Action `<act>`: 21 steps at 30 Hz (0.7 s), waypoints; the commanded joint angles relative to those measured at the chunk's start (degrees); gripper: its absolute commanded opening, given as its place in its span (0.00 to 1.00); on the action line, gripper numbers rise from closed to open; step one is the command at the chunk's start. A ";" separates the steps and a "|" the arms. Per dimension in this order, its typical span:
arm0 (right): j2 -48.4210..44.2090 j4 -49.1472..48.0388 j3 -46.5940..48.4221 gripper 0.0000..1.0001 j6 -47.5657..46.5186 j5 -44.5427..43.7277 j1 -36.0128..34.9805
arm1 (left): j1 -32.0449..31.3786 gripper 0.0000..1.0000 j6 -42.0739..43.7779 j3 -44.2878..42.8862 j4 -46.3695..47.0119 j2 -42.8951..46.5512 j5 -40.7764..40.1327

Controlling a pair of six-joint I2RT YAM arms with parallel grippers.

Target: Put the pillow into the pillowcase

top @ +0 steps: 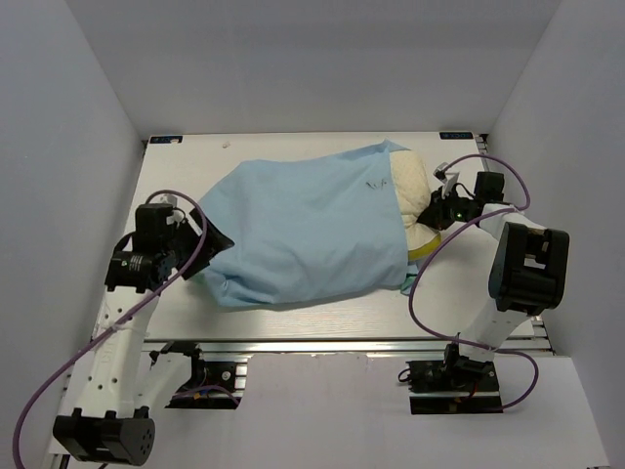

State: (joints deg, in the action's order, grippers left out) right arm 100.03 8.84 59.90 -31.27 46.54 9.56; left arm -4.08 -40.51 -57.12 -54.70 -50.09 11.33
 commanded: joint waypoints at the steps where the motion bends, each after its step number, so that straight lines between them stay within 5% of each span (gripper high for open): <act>1: -1.41 0.48 1.45 0.00 -2.48 4.35 -1.04 | 0.38 0.90 1.13 -7.89 -1.27 5.35 -4.81; 5: -1.42 -0.49 1.71 0.00 -1.78 3.82 -1.12 | 0.38 0.95 0.79 -18.28 -4.20 6.93 -10.11; 12: -1.68 0.82 3.03 0.00 -2.74 3.99 -3.49 | 0.04 0.98 -1.32 -9.86 14.50 -3.31 10.26; 15: -3.17 1.27 2.50 0.00 -4.68 2.50 -6.65 | -8.52 0.98 -0.19 -12.29 19.98 -11.23 7.50; 21: -4.49 1.09 3.11 0.00 -6.52 -1.01 -14.56 | -24.47 0.98 6.05 -43.34 12.96 -44.10 -2.01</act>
State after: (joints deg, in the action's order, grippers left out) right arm 98.43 10.61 60.60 -35.27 44.77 -1.50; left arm -23.55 -38.46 -87.18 -40.36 -87.46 12.23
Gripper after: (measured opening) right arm 0.135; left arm 0.979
